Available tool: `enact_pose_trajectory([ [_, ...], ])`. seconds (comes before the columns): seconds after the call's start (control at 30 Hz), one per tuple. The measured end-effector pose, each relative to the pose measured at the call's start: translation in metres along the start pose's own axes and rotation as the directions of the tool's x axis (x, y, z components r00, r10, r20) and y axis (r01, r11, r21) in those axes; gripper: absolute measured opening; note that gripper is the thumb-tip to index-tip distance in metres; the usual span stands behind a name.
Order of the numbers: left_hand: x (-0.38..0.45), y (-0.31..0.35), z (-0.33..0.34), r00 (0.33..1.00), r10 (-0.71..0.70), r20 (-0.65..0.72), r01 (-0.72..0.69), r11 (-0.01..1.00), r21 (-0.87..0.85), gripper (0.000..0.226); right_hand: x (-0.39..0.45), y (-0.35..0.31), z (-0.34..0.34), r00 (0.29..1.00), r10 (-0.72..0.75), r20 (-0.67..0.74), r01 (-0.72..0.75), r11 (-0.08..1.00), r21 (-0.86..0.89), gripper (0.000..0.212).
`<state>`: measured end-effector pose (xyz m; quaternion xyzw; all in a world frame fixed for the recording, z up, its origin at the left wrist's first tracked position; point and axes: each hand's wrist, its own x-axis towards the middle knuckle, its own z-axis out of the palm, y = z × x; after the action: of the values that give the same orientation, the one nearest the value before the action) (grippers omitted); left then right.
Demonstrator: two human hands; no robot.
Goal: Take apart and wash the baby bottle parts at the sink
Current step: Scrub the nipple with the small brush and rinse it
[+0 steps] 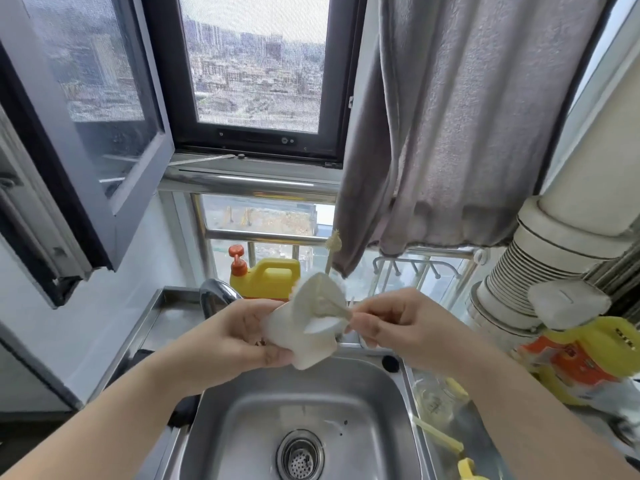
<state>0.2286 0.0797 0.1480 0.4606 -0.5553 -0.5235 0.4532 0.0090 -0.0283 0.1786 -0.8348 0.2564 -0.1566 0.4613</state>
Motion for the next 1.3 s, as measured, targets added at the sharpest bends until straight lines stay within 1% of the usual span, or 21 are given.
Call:
enact_pose_trajectory([
  [0.07,-0.003,-0.001,-0.009,1.000,-0.003,-0.014,0.002,1.000,-0.023,0.047,0.000,0.004,0.010,0.997,0.023,0.073,-0.019,0.998,-0.054,0.016],
  [0.1,-0.006,-0.003,-0.014,1.000,-0.005,-0.018,0.004,0.999,-0.035,0.048,-0.002,0.007,0.012,0.995,0.050,0.088,-0.043,0.995,-0.085,0.020],
  [0.17,-0.013,-0.005,-0.022,1.000,-0.016,-0.008,0.015,0.999,-0.028,0.048,-0.005,0.014,0.011,0.992,0.104,0.064,-0.098,0.991,-0.092,0.025],
  [0.23,-0.017,-0.007,-0.025,1.000,0.004,0.010,-0.004,1.000,-0.025,0.045,-0.002,0.014,0.009,0.993,0.120,-0.005,-0.120,0.989,-0.084,0.026],
  [0.27,-0.017,-0.007,-0.026,1.000,0.009,-0.024,-0.011,0.998,-0.059,0.047,0.001,0.013,0.011,0.993,0.111,-0.026,-0.112,0.993,-0.042,0.027],
  [0.3,-0.016,-0.009,-0.027,0.995,0.002,-0.102,-0.014,0.993,-0.118,0.053,0.004,0.011,0.013,0.995,0.094,-0.025,-0.094,0.996,0.004,0.029],
  [0.37,-0.014,-0.012,-0.029,0.973,0.012,-0.232,-0.051,0.986,-0.161,0.058,0.005,0.007,0.020,0.998,0.064,0.012,-0.065,0.998,0.025,0.034],
  [0.4,-0.014,-0.011,-0.030,0.974,0.050,-0.220,-0.080,0.989,-0.128,0.054,0.005,0.006,0.024,0.998,0.059,0.029,-0.059,0.998,0.006,0.035],
  [0.47,-0.014,-0.010,-0.032,0.986,0.086,-0.141,-0.095,0.994,-0.058,0.049,0.002,0.007,0.030,0.999,0.048,0.023,-0.047,0.998,-0.031,0.031],
  [0.53,-0.014,-0.009,-0.032,0.993,0.063,-0.099,-0.063,0.998,0.003,0.048,-0.001,0.010,0.033,0.999,0.039,-0.006,-0.039,0.999,-0.017,0.026],
  [0.57,-0.013,-0.010,-0.031,0.995,0.049,-0.082,-0.044,0.998,0.054,0.043,-0.001,0.011,0.034,0.999,0.038,-0.015,-0.038,0.999,-0.011,0.024],
  [0.63,-0.010,-0.012,-0.027,0.998,0.022,-0.063,-0.012,0.987,0.159,0.022,-0.002,0.013,0.033,0.999,0.032,-0.018,-0.032,0.999,-0.010,0.025],
  [0.7,-0.007,-0.014,-0.020,0.999,-0.009,-0.048,0.020,0.975,0.219,0.003,-0.005,0.015,0.030,0.999,0.034,-0.014,-0.034,0.999,-0.016,0.032],
  [0.8,0.001,-0.015,-0.006,0.999,-0.038,-0.028,0.043,0.974,0.221,0.013,-0.010,0.020,0.025,0.999,0.048,-0.026,-0.048,0.999,-0.010,0.027],
  [0.9,0.010,-0.015,0.007,0.997,-0.037,-0.063,0.051,0.967,0.251,0.036,-0.013,0.024,0.023,0.998,0.054,-0.022,-0.055,0.998,-0.023,0.022],
  [0.97,0.016,-0.015,0.013,0.997,-0.033,-0.075,0.055,0.951,0.303,0.034,-0.018,0.028,0.019,0.997,0.077,-0.014,-0.078,0.995,-0.059,0.025],
  [1.03,0.017,-0.015,0.014,0.993,-0.018,-0.114,0.047,0.966,0.256,0.026,-0.026,0.031,0.013,0.994,0.107,0.008,-0.106,0.991,-0.085,0.025],
  [1.13,0.018,-0.013,0.014,0.986,-0.013,-0.164,0.024,0.998,0.062,0.025,-0.039,0.038,-0.005,0.989,0.149,-0.003,-0.148,0.984,-0.098,0.025],
  [1.23,0.020,-0.012,0.020,0.996,0.001,-0.089,-0.003,1.000,-0.019,0.031,-0.040,0.041,-0.021,0.982,0.125,-0.142,-0.121,0.992,0.034,0.018],
  [1.27,0.022,-0.011,0.022,0.998,0.006,-0.060,-0.010,0.998,-0.055,0.034,-0.037,0.040,-0.022,0.982,0.092,-0.163,-0.084,0.995,0.051,0.016],
  [1.3,0.024,-0.011,0.024,0.999,0.009,-0.037,-0.013,0.996,-0.088,0.033,-0.035,0.038,-0.020,0.988,0.049,-0.148,-0.045,0.999,0.030,0.017],
])
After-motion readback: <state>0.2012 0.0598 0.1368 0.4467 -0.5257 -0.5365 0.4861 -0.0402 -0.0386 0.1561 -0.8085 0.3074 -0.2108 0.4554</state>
